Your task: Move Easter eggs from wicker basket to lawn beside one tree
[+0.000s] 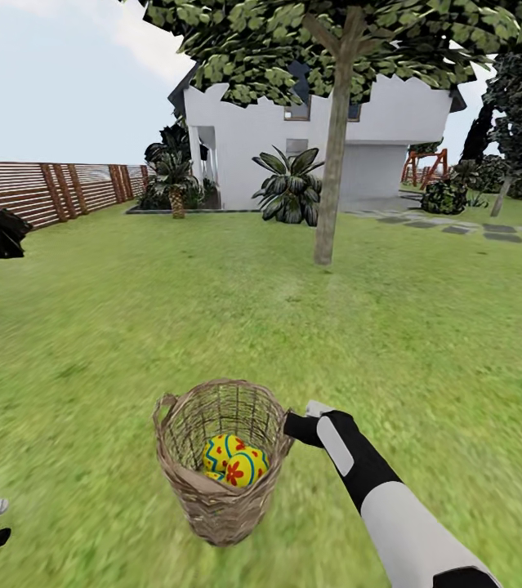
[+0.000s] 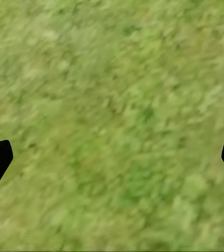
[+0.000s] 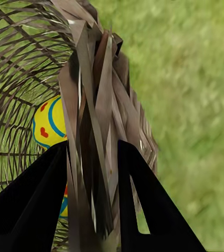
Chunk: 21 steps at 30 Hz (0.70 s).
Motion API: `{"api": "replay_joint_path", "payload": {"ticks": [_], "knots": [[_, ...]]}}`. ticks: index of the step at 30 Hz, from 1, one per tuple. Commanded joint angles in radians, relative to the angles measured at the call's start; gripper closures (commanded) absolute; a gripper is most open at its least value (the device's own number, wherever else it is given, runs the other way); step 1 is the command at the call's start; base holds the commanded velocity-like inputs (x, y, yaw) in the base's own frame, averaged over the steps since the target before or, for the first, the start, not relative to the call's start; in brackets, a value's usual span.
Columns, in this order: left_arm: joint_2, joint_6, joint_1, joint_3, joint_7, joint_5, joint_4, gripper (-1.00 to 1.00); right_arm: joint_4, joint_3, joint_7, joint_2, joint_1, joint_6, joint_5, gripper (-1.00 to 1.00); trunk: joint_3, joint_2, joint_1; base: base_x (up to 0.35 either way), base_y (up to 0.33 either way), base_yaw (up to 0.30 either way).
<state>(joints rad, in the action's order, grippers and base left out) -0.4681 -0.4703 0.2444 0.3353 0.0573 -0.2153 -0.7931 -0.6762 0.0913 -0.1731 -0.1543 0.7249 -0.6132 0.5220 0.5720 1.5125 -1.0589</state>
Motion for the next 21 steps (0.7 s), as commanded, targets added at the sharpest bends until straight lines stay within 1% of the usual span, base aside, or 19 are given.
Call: {"api": "replay_joint_path", "payload": {"ticks": [1,3,7,12,21], "knots": [[0.001,0.030,0.001,0.002,0.004,-0.003,0.014,-1.00,-0.002,0.002,-0.009,0.001,0.001,0.000,0.019,1.00,0.001,0.001,-0.001,0.341,0.000,0.000],[0.001,0.089,0.000,0.001,0.005,-0.002,0.025,-1.00,-0.002,0.003,-0.010,0.001,0.001,0.004,0.019,1.00,0.001,0.001,-0.001,0.341,0.000,0.000],[0.003,0.126,-0.001,-0.001,0.010,0.000,0.037,-1.00,-0.002,0.006,-0.010,0.001,0.001,0.007,0.018,1.00,0.001,0.001,-0.001,0.341,0.000,0.000],[0.003,0.169,-0.001,-0.002,0.011,-0.002,0.086,-1.00,-0.002,0.010,-0.009,0.001,0.001,0.007,0.018,1.00,0.001,0.001,-0.001,0.341,0.000,0.000],[0.003,0.194,-0.001,-0.001,0.006,-0.003,0.110,-1.00,-0.002,0.011,-0.009,0.001,0.001,0.009,0.018,1.00,0.001,0.001,-0.001,0.341,0.000,0.000]]}}
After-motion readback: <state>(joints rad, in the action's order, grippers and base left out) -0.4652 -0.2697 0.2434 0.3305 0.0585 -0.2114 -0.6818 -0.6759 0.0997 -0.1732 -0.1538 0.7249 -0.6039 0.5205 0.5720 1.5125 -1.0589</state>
